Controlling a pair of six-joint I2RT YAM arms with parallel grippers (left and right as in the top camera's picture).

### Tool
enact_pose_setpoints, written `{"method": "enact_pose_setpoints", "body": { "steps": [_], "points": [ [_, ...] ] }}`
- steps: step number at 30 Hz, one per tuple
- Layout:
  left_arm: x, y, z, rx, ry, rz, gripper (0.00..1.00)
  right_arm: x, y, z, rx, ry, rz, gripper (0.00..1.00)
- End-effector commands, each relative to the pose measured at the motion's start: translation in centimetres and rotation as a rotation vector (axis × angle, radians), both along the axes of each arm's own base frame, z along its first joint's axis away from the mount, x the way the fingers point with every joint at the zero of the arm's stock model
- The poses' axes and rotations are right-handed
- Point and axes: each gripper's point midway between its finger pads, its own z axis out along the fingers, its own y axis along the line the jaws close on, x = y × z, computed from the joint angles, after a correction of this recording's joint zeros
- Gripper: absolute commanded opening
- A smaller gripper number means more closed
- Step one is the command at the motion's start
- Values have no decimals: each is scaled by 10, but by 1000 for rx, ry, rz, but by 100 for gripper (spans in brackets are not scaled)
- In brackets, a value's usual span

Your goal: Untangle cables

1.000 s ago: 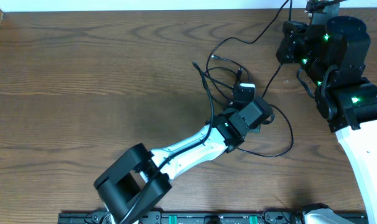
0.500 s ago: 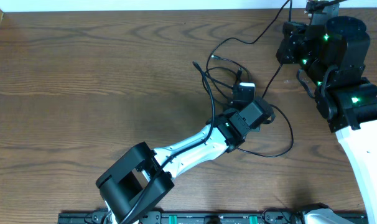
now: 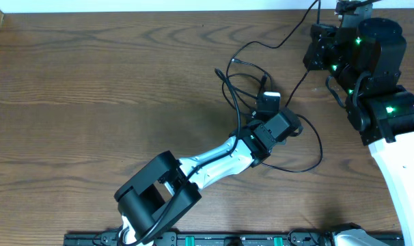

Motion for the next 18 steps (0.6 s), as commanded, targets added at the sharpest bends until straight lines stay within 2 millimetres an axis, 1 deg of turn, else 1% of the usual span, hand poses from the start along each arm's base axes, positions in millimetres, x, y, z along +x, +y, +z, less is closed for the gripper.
{"method": "enact_pose_setpoints", "body": {
  "steps": [1,4,5,6,7,11,13,15,17,18],
  "points": [
    [-1,5,-9,26,1,11,25,0,-3,3,-8,-8,-5,1],
    [0,5,-9,26,0,12,24,-1,-3,2,-9,-4,-5,1],
    [0,6,-9,27,-2,14,21,-1,-3,2,-10,-2,-5,1],
    [0,6,-9,27,-2,14,11,-1,-3,1,-11,2,-5,1],
    [0,6,-9,27,-2,15,8,-2,-3,0,-11,4,-5,1],
    [0,7,-6,38,-7,2,8,-3,-3,-3,-14,16,-5,1],
    [-2,10,2,66,-18,-26,8,-4,-4,-5,-21,26,-4,1],
    [-5,20,13,97,-23,-33,7,-4,-4,-7,-30,32,-3,1],
    [-6,40,32,139,-34,-8,8,-5,-6,-8,-32,38,-7,1],
    [-6,68,56,182,-54,42,7,-4,-9,-8,-31,38,-14,1]
  ]
}}
